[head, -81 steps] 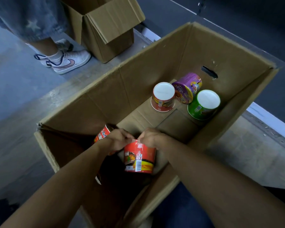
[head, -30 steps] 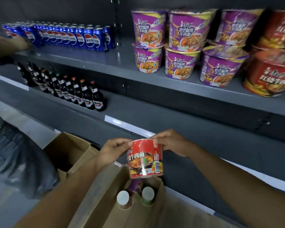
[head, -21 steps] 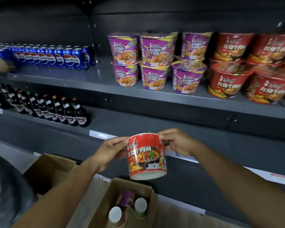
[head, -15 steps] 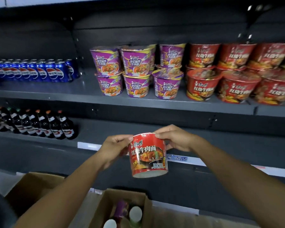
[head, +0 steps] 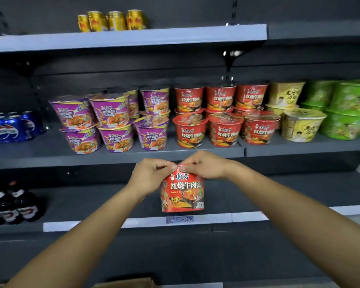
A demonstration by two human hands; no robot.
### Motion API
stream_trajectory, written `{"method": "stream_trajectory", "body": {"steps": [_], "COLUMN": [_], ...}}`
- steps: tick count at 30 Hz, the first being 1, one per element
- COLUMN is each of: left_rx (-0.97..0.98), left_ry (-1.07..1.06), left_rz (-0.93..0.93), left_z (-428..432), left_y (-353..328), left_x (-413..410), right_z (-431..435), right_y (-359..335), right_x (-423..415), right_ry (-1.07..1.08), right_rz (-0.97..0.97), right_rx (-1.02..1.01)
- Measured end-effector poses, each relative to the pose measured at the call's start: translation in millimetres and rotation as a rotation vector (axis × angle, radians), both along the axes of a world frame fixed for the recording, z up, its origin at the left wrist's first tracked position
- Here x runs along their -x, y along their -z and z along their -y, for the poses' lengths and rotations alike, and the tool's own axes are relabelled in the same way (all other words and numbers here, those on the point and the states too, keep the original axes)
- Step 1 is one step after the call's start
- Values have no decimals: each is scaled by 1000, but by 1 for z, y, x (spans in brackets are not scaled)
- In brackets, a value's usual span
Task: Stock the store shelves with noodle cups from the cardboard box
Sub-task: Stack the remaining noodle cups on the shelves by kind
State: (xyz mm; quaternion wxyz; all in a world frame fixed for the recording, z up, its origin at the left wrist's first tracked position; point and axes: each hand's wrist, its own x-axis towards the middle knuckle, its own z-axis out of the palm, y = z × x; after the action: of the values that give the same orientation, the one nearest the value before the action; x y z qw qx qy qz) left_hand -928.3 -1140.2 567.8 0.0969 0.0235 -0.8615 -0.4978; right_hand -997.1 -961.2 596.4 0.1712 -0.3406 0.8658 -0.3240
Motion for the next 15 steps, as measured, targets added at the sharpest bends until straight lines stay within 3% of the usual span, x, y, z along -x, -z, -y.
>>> {"method": "stream_trajectory", "body": {"steps": [10,15], "left_rx": [269,195], "left_ry": [61,139], "left_rz": [-229,-240], "left_z": [-97,-126], "left_y": [-64,-85], "left_x": [53,77], "right_z": [-110,-145], "right_y": [-53,-72], "right_x": [37,58], "right_ry": [99,120], "right_rz": [-133,-192], "right_rx": [154,189]}}
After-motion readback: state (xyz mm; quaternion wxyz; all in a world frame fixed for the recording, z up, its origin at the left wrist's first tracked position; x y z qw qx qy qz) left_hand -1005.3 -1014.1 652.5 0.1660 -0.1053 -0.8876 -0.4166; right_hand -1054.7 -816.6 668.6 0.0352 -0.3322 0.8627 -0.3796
